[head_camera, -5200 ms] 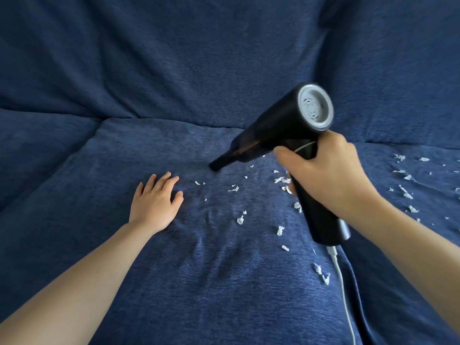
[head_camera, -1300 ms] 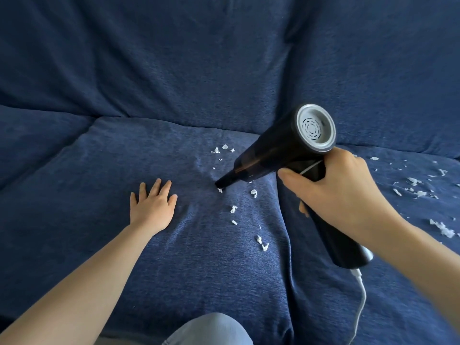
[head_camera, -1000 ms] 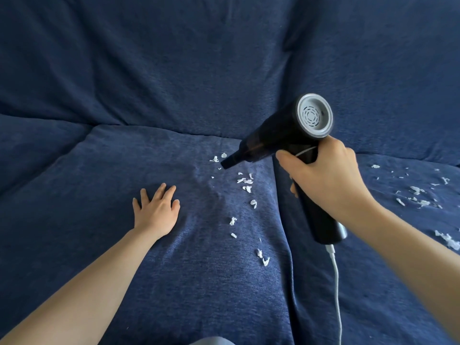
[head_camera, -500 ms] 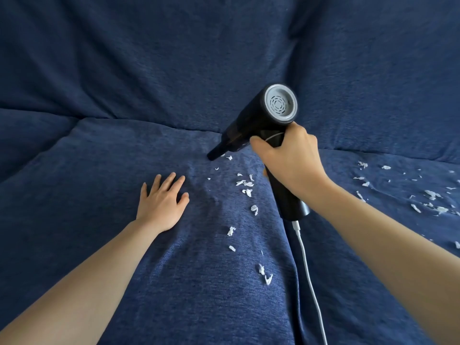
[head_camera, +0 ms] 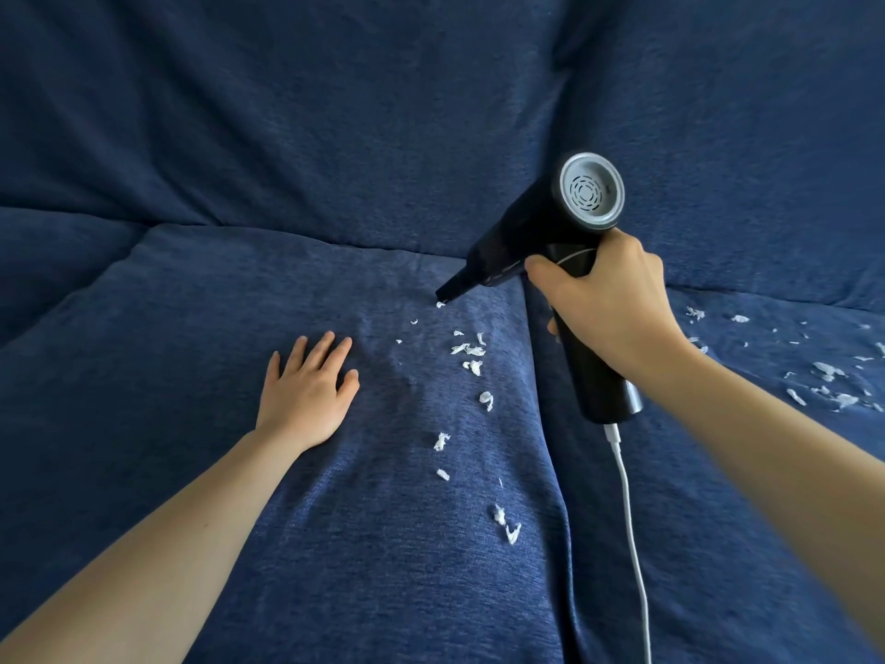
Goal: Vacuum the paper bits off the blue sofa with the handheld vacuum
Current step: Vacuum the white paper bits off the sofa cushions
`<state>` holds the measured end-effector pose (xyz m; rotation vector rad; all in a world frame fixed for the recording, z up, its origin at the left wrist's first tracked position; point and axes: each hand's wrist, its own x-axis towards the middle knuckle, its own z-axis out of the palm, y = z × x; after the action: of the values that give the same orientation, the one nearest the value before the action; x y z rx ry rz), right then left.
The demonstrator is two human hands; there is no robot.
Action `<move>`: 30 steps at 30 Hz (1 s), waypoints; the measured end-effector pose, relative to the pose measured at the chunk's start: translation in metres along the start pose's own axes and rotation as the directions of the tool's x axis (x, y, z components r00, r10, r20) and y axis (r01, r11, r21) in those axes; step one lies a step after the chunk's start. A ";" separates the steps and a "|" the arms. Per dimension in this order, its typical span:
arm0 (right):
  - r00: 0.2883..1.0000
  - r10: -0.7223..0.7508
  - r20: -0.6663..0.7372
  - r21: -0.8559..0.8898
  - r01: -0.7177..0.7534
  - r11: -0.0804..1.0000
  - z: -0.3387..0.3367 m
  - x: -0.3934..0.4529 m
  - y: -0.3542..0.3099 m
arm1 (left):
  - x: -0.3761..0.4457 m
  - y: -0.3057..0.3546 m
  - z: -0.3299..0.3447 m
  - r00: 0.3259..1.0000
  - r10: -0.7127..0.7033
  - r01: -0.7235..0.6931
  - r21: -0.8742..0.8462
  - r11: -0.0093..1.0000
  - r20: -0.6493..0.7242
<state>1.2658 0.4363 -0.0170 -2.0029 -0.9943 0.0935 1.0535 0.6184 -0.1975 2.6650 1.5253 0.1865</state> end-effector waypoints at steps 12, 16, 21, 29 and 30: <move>0.995 -0.057 0.080 -0.003 0.058 0.998 -0.007 -0.027 -0.012 | -0.006 0.001 0.000 1.000 0.006 -0.006 -0.007 1.000 -0.010; 0.996 -0.046 0.077 0.006 0.045 0.999 -0.013 -0.036 -0.016 | -0.007 0.001 -0.001 1.000 0.003 -0.003 -0.018 1.000 -0.001; 0.994 -0.042 0.105 -0.002 0.042 0.999 -0.019 -0.047 -0.021 | -0.009 0.001 0.000 1.000 0.003 -0.003 -0.016 1.000 0.001; 0.992 -0.067 0.105 0.003 0.067 0.998 -0.024 -0.063 -0.022 | -0.018 0.001 -0.001 1.000 0.001 -0.001 -0.029 1.000 -0.003; 0.991 -0.068 0.113 -0.003 0.069 0.998 -0.025 -0.066 -0.022 | -0.018 0.001 -0.001 1.000 0.000 0.000 -0.031 1.000 -0.003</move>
<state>1.2184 0.3813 -0.0044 -1.9851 -1.1356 0.1674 1.0452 0.6019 -0.1973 2.6425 1.5100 0.2117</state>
